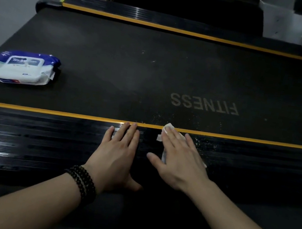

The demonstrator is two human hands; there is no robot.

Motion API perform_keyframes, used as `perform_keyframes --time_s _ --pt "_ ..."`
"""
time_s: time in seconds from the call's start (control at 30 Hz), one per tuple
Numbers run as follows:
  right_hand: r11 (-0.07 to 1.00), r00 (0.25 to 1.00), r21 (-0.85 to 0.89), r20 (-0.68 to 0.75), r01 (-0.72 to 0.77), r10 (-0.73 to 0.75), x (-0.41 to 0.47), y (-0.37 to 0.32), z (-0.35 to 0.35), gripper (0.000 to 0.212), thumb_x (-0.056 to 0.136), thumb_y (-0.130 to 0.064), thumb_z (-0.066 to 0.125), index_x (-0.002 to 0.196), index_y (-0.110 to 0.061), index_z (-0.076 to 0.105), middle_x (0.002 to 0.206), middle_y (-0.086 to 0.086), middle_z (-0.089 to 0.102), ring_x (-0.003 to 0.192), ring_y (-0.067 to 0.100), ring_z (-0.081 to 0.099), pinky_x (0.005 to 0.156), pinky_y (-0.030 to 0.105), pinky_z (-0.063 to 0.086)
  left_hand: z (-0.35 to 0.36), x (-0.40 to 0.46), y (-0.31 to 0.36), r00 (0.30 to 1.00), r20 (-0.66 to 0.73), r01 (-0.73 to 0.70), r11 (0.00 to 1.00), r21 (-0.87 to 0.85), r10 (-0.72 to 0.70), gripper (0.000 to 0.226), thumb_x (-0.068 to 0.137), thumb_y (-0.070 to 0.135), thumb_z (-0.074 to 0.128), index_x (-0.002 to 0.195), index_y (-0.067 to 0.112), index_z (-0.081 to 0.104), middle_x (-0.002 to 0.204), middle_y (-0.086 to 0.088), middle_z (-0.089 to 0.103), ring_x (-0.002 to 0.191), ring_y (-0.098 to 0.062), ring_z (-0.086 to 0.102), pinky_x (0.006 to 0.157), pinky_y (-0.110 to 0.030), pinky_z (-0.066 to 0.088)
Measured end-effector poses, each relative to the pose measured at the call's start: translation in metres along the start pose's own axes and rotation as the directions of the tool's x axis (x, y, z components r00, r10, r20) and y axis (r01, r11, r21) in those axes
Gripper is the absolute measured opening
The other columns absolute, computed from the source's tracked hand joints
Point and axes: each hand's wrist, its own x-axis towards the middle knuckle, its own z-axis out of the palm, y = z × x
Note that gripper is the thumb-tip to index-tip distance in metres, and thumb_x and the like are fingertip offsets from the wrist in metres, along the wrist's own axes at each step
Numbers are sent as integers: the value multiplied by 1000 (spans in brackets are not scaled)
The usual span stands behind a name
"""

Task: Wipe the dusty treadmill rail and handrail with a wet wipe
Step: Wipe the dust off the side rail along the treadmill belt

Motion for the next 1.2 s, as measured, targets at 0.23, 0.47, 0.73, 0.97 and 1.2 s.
perform_keyframes --time_s 0.23,0.47,0.73,0.97,1.2 --pt "995 995 19 33 96 -96 -32 -1 2 83 94 -71 24 160 -26 0 165 -13 -10 147 -3 -18 122 35 -12 0 0 1 1000 -3 -3 1000 -6 3 143 66 91 55 158 6 -14 166 -11 -22 153 -27 -22 125 -51 -4" --pt "997 999 66 -18 44 -43 -4 -4 6 85 92 -69 16 160 -20 8 167 -6 -2 150 3 -10 121 27 -11 0 -1 1 1000 7 6 1000 1 -6 145 64 92 55 157 6 -14 167 -11 -21 153 -27 -21 125 -52 -3" --pt "959 953 271 -304 81 6 -49 -1 -7 68 92 -49 32 153 -18 36 159 -11 28 146 -4 19 122 22 9 -4 1 4 998 60 -5 1000 21 3 136 64 94 53 157 27 -21 165 -14 -24 152 -33 -23 124 -58 -3" --pt "977 982 213 -185 5 36 -58 3 -6 79 88 -62 21 157 -23 26 164 -11 19 149 1 12 123 27 12 -10 10 33 999 25 36 994 -106 -33 134 65 91 57 159 12 5 168 -6 -18 153 -26 -20 120 -64 2" --pt "991 999 137 -33 7 -2 -54 -4 22 89 84 -71 2 158 -23 -2 160 -10 -22 145 -1 -27 121 28 -12 -9 9 36 999 31 15 998 -54 -13 123 78 78 56 159 5 -1 168 -9 -17 154 -23 -20 122 -60 0"
